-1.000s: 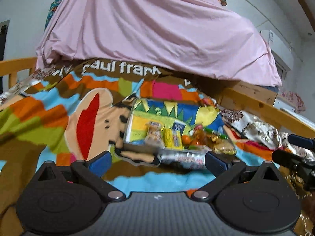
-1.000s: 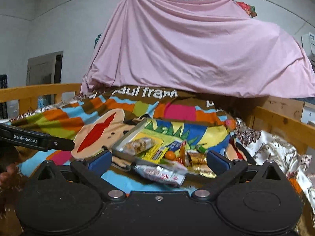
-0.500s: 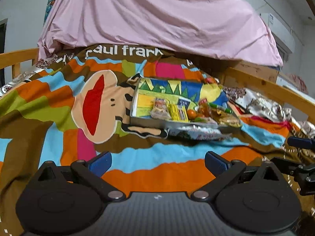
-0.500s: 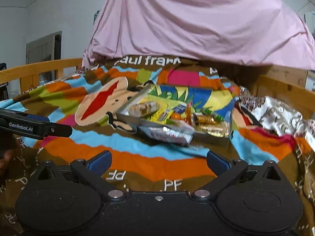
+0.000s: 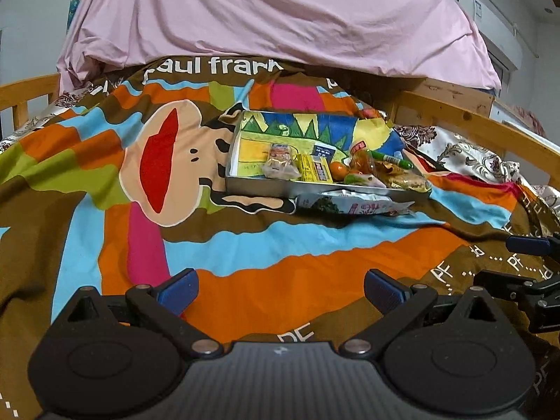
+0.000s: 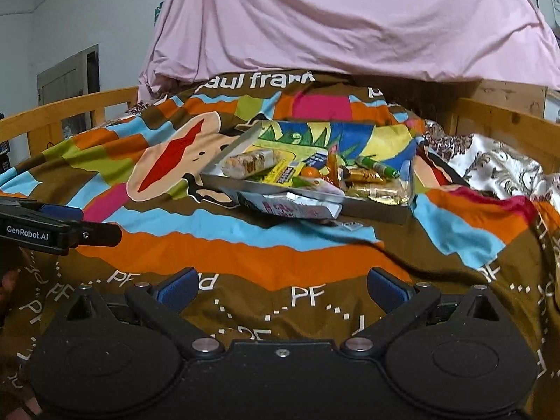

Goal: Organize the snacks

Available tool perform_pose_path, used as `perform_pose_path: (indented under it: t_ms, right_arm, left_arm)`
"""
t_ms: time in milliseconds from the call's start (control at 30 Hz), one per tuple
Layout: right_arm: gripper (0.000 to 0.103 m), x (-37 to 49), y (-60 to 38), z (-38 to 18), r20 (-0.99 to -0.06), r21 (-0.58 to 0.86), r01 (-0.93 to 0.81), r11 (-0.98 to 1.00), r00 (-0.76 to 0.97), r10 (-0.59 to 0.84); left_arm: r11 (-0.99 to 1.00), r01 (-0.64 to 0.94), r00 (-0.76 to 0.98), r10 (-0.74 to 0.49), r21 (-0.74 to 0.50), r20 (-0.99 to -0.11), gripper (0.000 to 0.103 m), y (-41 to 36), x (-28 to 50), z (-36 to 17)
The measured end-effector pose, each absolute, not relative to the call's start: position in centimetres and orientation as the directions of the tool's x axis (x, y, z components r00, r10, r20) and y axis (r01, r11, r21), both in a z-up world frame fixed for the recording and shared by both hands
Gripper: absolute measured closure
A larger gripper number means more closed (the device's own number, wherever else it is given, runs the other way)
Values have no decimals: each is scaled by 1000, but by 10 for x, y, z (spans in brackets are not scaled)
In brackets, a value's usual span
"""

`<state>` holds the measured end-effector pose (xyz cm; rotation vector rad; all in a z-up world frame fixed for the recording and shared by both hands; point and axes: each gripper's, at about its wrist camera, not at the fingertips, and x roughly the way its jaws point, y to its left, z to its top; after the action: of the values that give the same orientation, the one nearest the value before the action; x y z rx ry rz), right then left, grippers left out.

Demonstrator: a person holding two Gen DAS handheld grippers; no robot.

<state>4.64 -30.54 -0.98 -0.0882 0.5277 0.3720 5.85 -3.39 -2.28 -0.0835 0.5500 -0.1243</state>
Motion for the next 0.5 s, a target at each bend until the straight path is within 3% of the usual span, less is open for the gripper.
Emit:
perform_pose_path:
  t_ms: [500]
  right_arm:
    - [1,64,-314,-22,-552,42,-367,929,767,328]
  left_arm:
    - [982,166,809,-189,-94,-557,0,-42,76,-27]
